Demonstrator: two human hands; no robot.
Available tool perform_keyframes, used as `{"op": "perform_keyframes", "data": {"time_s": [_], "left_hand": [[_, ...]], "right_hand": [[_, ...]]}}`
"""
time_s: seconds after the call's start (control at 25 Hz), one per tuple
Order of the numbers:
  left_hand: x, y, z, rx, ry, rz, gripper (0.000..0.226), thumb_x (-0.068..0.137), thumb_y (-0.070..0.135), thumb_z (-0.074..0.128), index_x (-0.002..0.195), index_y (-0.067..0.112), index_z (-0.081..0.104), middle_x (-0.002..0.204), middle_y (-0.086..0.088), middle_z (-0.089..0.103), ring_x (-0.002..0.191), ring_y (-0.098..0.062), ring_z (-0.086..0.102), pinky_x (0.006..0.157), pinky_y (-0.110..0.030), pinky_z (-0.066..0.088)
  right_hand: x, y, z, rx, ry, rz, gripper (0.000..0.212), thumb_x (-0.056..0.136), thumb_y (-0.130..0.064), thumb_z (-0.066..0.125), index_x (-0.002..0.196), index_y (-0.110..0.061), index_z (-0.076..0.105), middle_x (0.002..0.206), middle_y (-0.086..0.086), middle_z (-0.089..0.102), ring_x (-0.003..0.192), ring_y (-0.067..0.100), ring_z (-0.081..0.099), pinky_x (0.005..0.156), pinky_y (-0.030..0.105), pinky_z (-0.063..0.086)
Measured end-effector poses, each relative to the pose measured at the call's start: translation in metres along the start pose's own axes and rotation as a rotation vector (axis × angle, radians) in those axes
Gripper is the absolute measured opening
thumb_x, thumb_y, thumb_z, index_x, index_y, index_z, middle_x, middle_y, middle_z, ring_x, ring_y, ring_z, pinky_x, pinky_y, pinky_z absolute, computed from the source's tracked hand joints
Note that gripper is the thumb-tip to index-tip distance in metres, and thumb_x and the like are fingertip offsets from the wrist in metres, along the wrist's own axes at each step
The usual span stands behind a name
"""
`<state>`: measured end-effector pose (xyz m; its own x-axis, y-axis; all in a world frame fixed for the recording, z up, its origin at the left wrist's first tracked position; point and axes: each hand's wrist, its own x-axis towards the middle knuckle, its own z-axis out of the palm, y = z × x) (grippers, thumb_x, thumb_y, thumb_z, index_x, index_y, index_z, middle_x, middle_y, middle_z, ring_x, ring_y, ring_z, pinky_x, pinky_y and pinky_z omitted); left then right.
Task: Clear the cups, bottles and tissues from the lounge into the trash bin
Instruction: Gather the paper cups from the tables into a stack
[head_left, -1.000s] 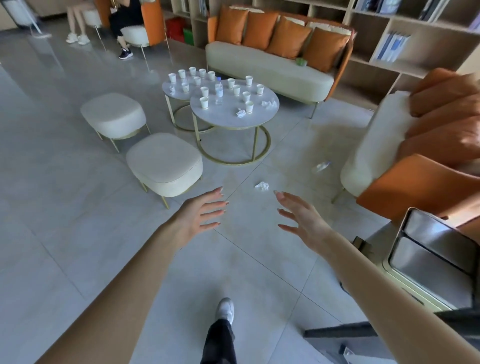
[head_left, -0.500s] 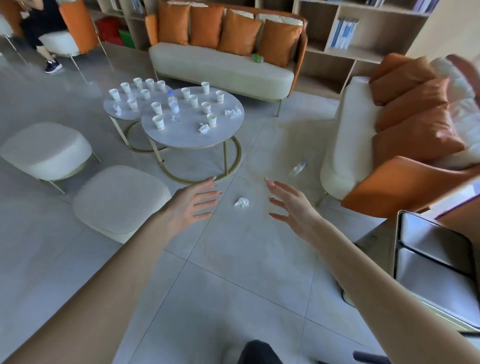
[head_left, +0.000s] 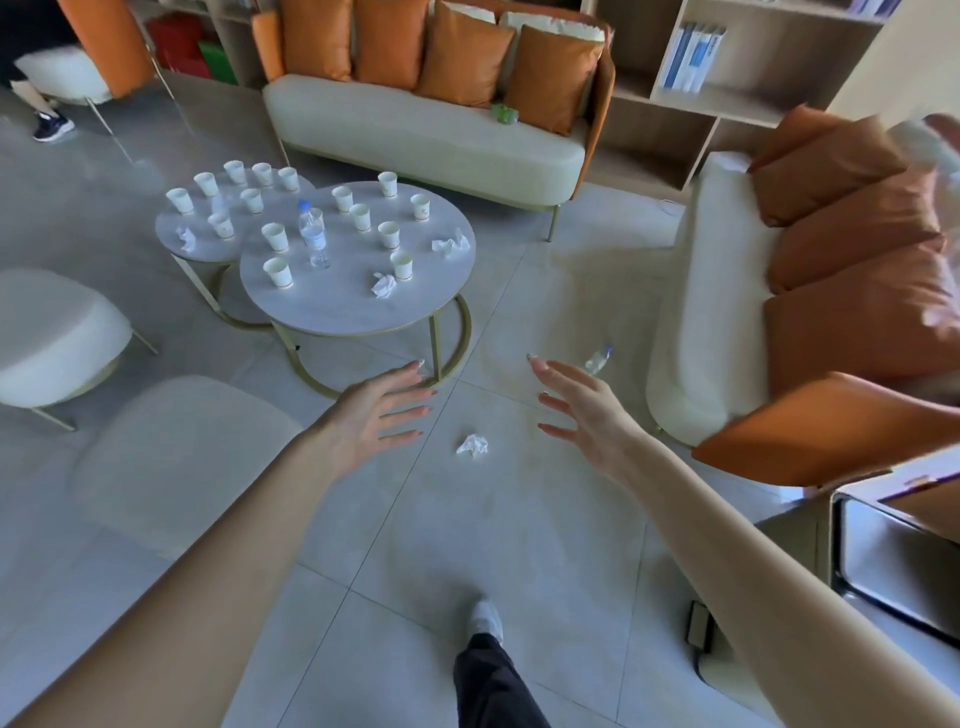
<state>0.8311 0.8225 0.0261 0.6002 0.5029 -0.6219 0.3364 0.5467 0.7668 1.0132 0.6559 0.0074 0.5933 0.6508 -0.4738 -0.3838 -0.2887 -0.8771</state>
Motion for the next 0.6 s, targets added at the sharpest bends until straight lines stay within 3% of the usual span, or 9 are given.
{"op": "perform_keyframes", "data": {"time_s": [0.2, 0.6], "left_hand": [[0.081, 0.069, 0.019, -0.034, 0.007, 0.013, 0.035, 0.089, 0.040, 0.063, 0.115, 0.017, 0.063, 0.118, -0.002, 0.070, 0.111, -0.018, 0.064, 0.095, -0.039, 0.052], [0.211, 0.127, 0.009, -0.061, 0.046, -0.073, 0.032, 0.089, 0.039, 0.063, 0.112, 0.016, 0.064, 0.119, -0.004, 0.069, 0.112, -0.018, 0.063, 0.103, -0.043, 0.047]], "right_hand": [[0.090, -0.051, -0.010, -0.004, -0.003, 0.028, 0.071, 0.077, -0.049, 0.072, 0.138, -0.022, 0.049, 0.133, -0.007, 0.055, 0.121, 0.015, 0.053, 0.096, 0.042, 0.051], [0.235, -0.085, 0.005, 0.047, -0.039, 0.119, 0.069, 0.079, -0.043, 0.073, 0.138, -0.019, 0.048, 0.131, -0.001, 0.057, 0.120, 0.017, 0.054, 0.093, 0.042, 0.053]]}}
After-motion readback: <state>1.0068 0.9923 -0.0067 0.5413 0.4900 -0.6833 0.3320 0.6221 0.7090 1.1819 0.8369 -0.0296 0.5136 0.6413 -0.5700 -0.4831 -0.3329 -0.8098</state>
